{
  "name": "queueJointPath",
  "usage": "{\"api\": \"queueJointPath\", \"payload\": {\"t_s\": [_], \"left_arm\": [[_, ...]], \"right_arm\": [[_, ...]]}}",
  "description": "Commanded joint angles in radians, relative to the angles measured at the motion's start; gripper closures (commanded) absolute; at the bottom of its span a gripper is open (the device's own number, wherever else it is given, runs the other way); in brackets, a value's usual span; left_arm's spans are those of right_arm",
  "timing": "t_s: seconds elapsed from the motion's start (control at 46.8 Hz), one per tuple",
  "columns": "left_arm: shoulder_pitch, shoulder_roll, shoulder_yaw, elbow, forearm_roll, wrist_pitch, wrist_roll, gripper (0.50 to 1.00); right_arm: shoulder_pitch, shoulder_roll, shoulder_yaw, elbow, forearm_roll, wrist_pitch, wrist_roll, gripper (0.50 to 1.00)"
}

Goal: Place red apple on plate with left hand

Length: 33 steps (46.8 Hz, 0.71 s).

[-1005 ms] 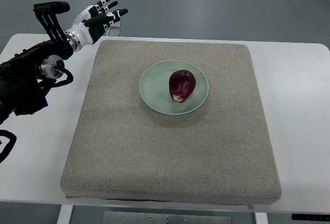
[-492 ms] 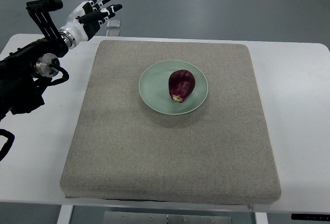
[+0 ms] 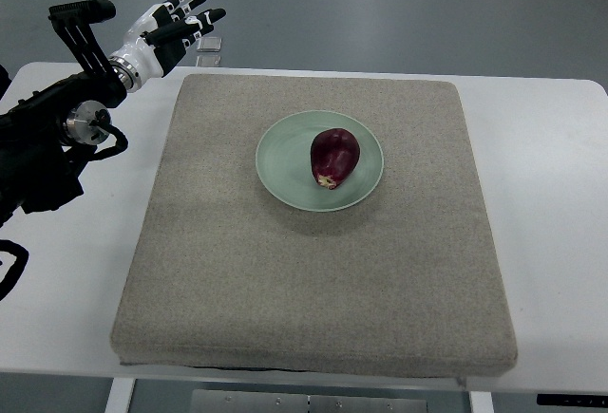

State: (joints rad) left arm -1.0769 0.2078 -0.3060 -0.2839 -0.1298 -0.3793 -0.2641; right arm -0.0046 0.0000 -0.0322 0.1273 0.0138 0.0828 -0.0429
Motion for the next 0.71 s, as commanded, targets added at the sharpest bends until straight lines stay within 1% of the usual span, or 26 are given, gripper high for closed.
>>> {"api": "queueJointPath", "payload": {"t_s": [0.0,0.086,0.192,0.385,0.535,0.684], "left_arm": [[0.000,-0.001,-0.031,0.002,0.001,-0.004,0.000,0.508],[0.015,0.001,-0.065,0.005,0.006,-0.007,0.000,0.508],[0.031,0.007,-0.068,0.005,0.012,-0.015,0.000,0.508],[0.034,0.010,-0.068,0.015,0.006,-0.108,0.000,0.508],[0.034,-0.001,-0.070,0.048,0.004,-0.110,0.000,0.508],[0.032,-0.001,-0.068,0.048,0.004,-0.110,0.000,0.508]], "right_arm": [[0.000,0.000,0.000,0.000,0.000,0.000,0.000,0.570],[0.000,0.000,0.002,0.005,0.006,0.011,0.000,0.568],[0.000,0.000,0.000,0.058,0.000,0.020,0.001,0.568],[-0.005,0.000,-0.002,0.067,-0.002,0.017,0.000,0.570],[-0.005,0.000,-0.003,0.067,0.000,0.018,0.000,0.570],[-0.006,0.000,-0.003,0.067,0.000,0.018,-0.003,0.570]]}}
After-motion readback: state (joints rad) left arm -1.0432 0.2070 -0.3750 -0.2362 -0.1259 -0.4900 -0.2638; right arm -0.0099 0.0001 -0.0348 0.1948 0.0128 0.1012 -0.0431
